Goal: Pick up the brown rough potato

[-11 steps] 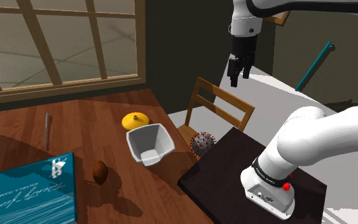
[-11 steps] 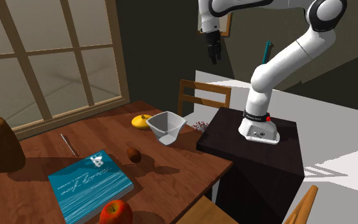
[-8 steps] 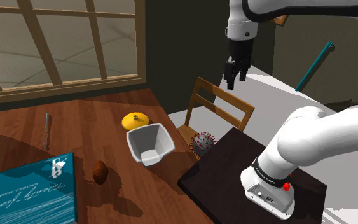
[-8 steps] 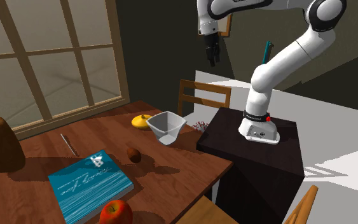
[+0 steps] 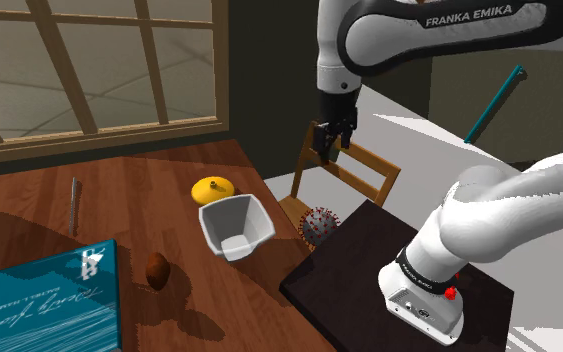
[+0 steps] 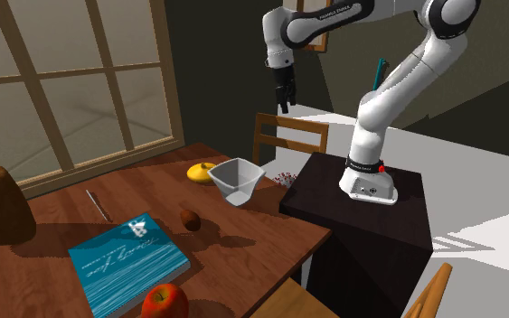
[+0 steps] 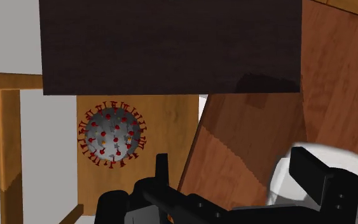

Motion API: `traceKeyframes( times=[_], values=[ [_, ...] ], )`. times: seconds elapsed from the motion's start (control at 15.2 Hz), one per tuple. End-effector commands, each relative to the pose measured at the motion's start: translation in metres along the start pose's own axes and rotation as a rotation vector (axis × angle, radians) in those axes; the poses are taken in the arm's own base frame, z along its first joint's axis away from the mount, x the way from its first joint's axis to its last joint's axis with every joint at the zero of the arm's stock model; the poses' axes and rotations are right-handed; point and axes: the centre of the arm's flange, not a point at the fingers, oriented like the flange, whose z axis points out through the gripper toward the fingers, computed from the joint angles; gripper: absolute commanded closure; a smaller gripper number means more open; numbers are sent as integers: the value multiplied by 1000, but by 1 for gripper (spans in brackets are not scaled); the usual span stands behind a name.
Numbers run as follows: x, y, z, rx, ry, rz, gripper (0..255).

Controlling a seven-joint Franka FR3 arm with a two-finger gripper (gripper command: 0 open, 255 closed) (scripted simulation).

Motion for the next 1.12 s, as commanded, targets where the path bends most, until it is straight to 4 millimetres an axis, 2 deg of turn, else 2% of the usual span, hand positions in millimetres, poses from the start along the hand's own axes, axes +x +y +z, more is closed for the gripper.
traceKeyframes(
  times=[0.0,1.06],
  values=[
    [11,-22,10,0,12,-7,0],
    [103,-187,95,-16,93,-69,0]
  ],
)
